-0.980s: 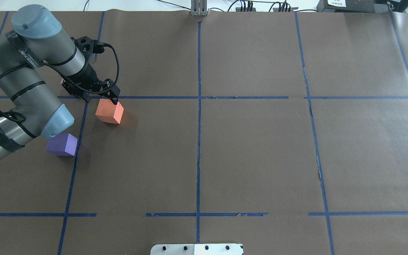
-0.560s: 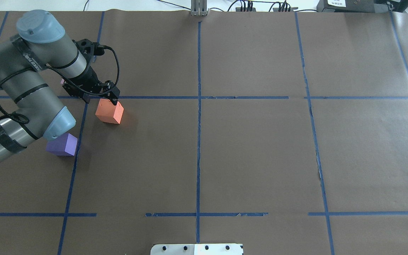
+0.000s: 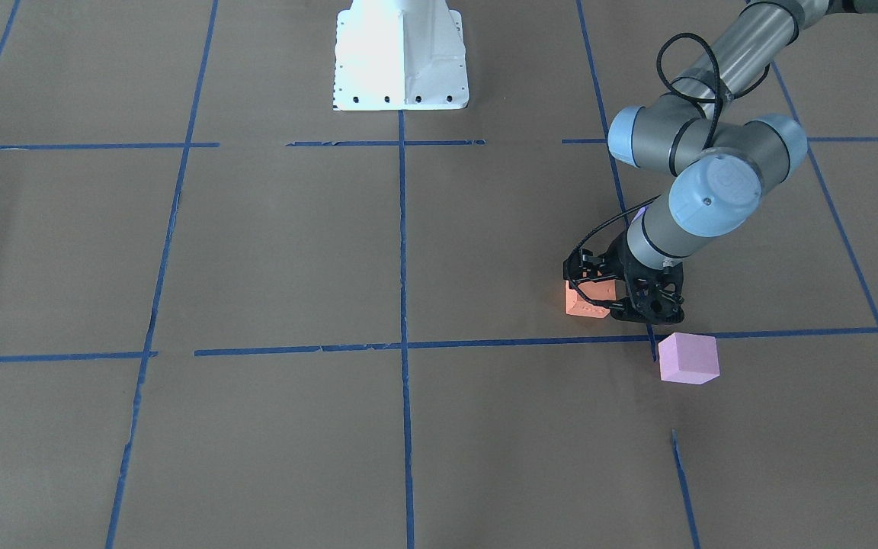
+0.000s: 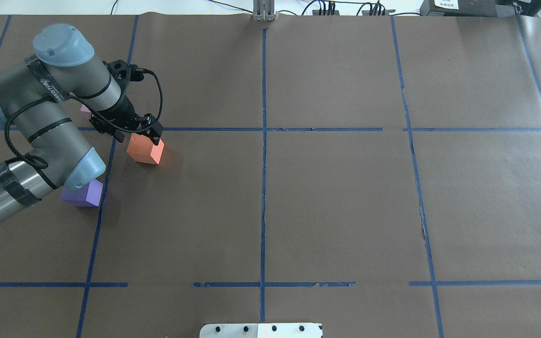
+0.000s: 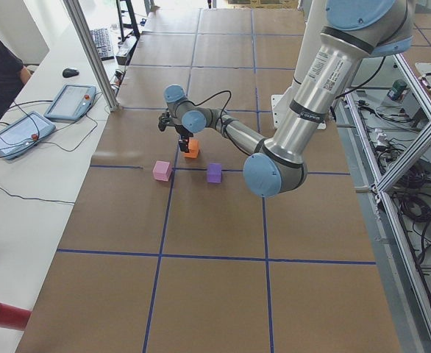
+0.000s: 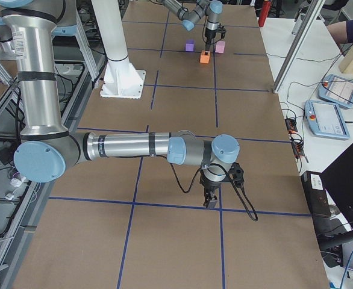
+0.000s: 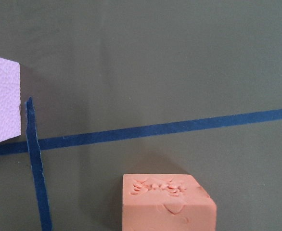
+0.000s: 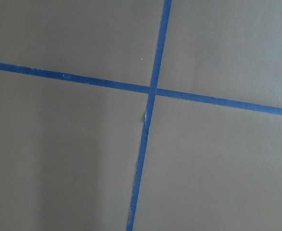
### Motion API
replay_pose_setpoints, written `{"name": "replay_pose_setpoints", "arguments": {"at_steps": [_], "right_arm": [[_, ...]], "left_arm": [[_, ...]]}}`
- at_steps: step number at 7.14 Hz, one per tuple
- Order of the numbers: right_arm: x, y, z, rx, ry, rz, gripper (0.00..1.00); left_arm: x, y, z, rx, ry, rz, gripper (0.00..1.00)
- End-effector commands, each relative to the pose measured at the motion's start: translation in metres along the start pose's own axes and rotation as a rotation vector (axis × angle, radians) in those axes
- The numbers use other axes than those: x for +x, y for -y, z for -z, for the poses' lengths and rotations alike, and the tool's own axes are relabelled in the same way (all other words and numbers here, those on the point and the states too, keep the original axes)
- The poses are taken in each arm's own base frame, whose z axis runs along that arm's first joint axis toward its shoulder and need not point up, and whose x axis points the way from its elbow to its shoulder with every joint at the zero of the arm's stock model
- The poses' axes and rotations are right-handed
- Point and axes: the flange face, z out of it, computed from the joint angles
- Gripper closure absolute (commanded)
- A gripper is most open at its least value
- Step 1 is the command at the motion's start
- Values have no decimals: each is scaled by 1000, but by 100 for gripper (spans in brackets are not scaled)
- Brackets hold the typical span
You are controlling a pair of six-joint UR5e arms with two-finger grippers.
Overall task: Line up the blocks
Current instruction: 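Close the left gripper on the orange cube and lift it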
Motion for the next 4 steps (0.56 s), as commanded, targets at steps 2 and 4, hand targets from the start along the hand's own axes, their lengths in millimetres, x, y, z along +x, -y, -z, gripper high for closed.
{"name": "replay_pose_setpoints", "arguments": {"at_steps": [2,4], "right_arm": [[0,0,0,0,0,0,0],[0,0,0,0,0,0,0]], "left_arm": [[1,-2,-16,-19,7,-4,1],[-3,0,-26,-18,8,-7,10]]}}
